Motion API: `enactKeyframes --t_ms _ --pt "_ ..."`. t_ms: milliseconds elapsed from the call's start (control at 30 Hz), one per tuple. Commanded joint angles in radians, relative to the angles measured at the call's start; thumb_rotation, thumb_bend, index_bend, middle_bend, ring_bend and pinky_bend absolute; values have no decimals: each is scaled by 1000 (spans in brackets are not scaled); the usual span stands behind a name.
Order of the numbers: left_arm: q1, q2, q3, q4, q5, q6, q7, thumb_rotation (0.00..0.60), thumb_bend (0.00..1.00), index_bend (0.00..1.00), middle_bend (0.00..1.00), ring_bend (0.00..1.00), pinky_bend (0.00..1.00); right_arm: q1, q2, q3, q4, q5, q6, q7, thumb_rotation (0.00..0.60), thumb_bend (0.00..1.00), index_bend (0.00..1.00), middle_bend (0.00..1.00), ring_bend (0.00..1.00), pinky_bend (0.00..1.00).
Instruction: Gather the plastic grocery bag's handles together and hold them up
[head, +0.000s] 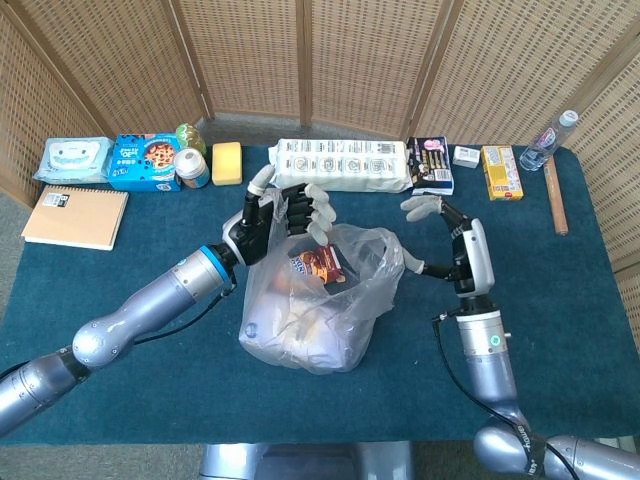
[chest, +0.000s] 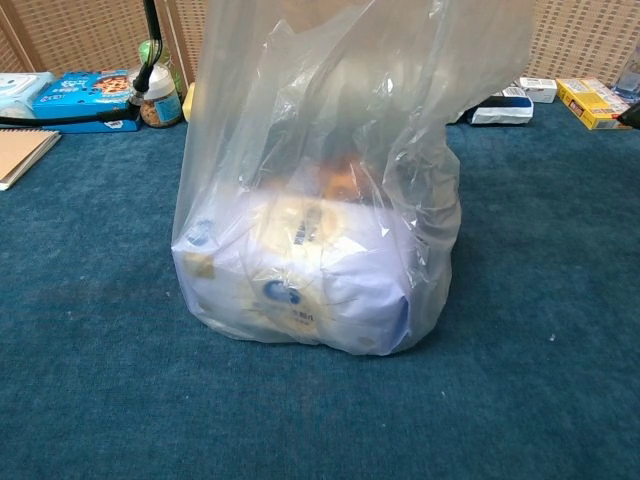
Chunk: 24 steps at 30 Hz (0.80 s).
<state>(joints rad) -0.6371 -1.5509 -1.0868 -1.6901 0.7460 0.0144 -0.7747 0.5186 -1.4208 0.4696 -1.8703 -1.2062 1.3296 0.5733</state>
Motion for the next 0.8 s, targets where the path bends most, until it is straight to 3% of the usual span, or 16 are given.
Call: enactKeyframes --t_ms 33,400,800 --pt "23 -16 -30 10 7 -60 26 0 195 412 473 451 453 -3 10 9 -9 10 -5 -4 600 221 469 387 268 106" --pt "40 -30 -87 73 -32 -248 166 0 188 411 473 390 438 -9 25 39 -37 46 -23 7 600 213 455 369 248 102" --pt "22 -16 -70 84 -95 -264 242 0 169 411 444 332 390 -29 56 51 -82 48 -26 14 600 179 436 351 230 98"
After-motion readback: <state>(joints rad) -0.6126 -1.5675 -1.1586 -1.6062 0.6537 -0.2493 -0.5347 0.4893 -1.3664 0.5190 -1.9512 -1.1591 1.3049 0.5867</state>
